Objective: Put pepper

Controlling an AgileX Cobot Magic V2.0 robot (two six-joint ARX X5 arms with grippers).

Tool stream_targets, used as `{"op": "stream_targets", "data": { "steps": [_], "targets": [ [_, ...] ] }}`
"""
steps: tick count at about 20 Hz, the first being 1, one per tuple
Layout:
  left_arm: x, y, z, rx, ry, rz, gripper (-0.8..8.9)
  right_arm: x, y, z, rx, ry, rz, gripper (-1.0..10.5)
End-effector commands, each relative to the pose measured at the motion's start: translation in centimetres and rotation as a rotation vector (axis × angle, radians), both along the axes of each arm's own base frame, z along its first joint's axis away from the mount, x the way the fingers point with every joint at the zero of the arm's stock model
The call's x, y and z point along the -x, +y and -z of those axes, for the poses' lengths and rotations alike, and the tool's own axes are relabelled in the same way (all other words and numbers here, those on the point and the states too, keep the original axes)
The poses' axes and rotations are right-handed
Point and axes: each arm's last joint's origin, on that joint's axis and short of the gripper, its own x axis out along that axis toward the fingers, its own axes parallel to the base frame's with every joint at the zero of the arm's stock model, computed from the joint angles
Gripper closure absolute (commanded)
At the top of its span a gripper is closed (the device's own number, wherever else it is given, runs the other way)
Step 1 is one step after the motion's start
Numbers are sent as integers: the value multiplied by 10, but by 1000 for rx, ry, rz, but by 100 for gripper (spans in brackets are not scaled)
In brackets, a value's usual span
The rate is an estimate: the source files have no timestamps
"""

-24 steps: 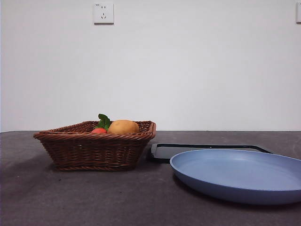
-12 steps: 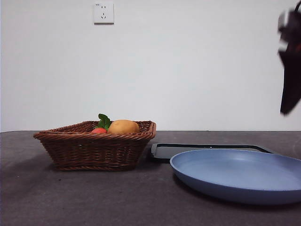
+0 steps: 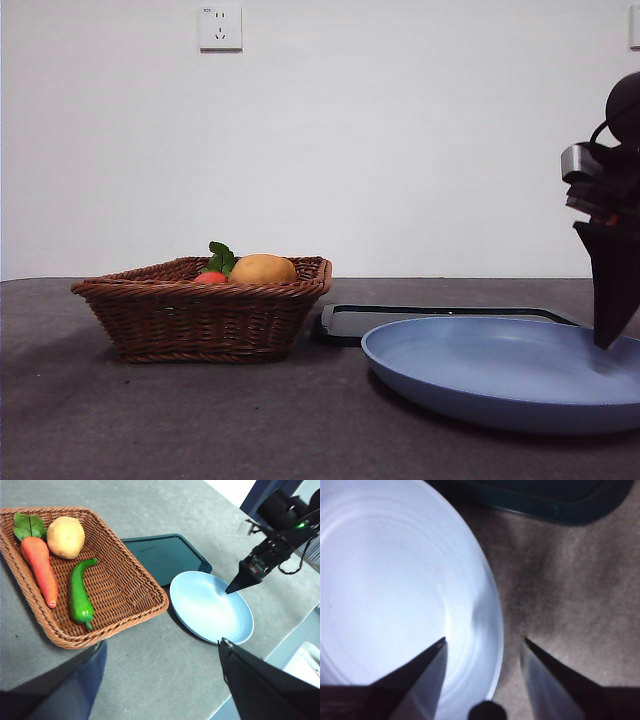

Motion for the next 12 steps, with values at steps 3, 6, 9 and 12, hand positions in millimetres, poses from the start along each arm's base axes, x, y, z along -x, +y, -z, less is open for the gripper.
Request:
{"op": "stream_targets", "data": {
  "steps": [3, 6, 9, 12],
  "targets": [
    [-3, 0, -4, 2, -13, 8, 425, -6, 1, 6, 3, 13, -12, 811],
    [-3, 0, -4, 2, -10, 9, 425, -7, 1, 9, 4, 24, -10, 864],
    [-4, 0, -4, 2, -11, 8, 425, -7, 1, 9, 3, 29, -5, 941],
    [-8, 0, -3, 9, 17, 2, 425, -5, 1, 8, 2, 42, 6, 941]
  ]
}}
